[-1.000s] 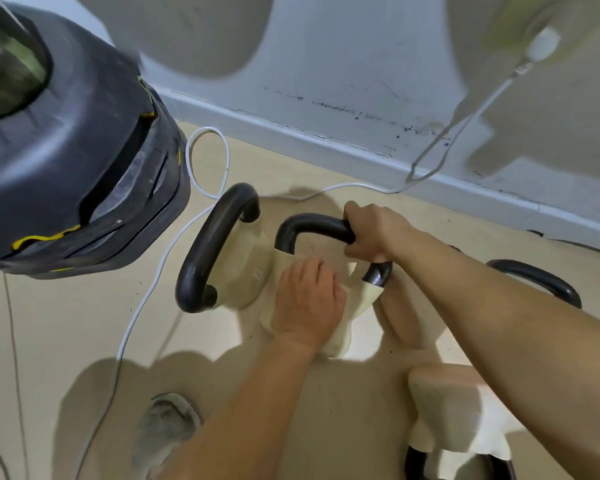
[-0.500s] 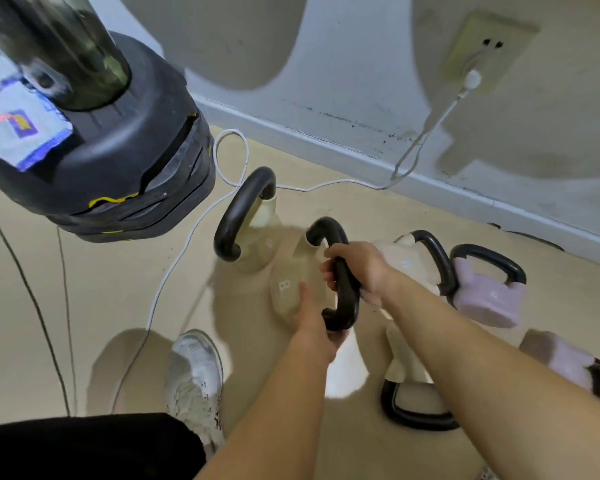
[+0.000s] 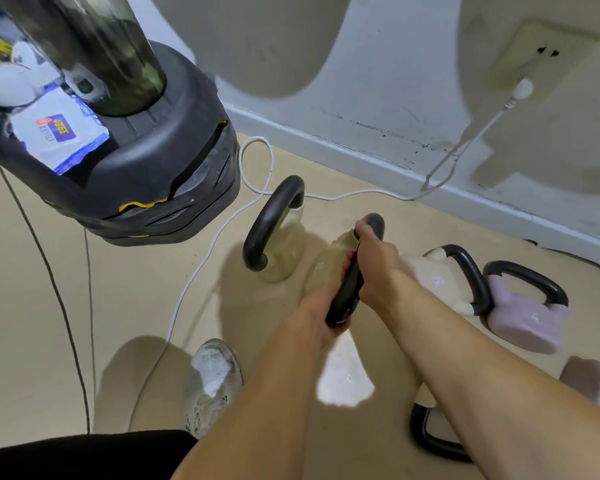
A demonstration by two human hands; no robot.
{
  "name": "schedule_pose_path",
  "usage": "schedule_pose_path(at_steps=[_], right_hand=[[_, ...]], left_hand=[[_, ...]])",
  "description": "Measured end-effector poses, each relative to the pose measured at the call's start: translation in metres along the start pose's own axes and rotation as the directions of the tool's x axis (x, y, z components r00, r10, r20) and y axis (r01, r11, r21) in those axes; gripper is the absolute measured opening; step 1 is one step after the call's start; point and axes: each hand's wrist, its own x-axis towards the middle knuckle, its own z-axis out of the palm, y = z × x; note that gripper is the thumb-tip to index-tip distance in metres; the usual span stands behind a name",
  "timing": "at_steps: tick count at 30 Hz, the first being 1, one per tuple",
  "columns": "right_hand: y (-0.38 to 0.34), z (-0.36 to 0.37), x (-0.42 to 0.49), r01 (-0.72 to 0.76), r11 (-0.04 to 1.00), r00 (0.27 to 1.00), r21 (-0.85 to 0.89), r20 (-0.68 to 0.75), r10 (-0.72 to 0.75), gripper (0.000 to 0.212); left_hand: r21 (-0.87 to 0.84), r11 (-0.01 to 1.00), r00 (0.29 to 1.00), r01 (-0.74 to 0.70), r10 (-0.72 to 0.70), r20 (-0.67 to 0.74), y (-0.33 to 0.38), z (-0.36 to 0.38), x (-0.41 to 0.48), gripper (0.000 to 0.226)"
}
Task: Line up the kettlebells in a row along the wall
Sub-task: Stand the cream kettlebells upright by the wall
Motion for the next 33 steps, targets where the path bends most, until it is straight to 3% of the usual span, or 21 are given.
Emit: schedule_pose_path(at_steps=[5,11,16,23,28,33], right_hand=[[-0.010,0.015,0.010,-0.008,1.000,1.000,0.000,0.025,0.008,0.043],[-0.016,0.044,-0.002,-0.004,0.992,0.996,-0.126,0.085,0.015,0.043],[-0.011,0.049,-0.004,-0.007,0.991,1.000,-0.134,-0.018,0.005,0.049],[-0.004,0.040,0.003,-0.032,0.993,0.989,-0.118,-0.150,0.014,0.055],[-0.010,0.043,0.003,-0.050,0.995,0.994,-0.085,-0.101,0.042,0.043],[-0.010,0.043,0.008,-0.033,0.988,0.998,-0.149,-0.061,0.024,0.047]], left_hand=[[0.038,0.999,0.998,0.031,-0.033,0.053,0.020,-0.006,0.014,0.025],[-0.078,0.987,0.989,0.142,-0.137,0.062,0.033,-0.031,0.033,0.037],[0.093,0.972,0.973,0.216,-0.222,0.058,0.043,-0.036,0.040,0.031],[0.317,0.931,0.978,0.182,-0.204,0.038,0.048,-0.030,0.045,0.029],[0.294,0.933,0.974,0.205,-0.225,0.036,0.053,-0.032,0.043,0.027],[0.217,0.950,0.968,0.223,-0.243,0.069,0.048,-0.030,0.042,0.027]])
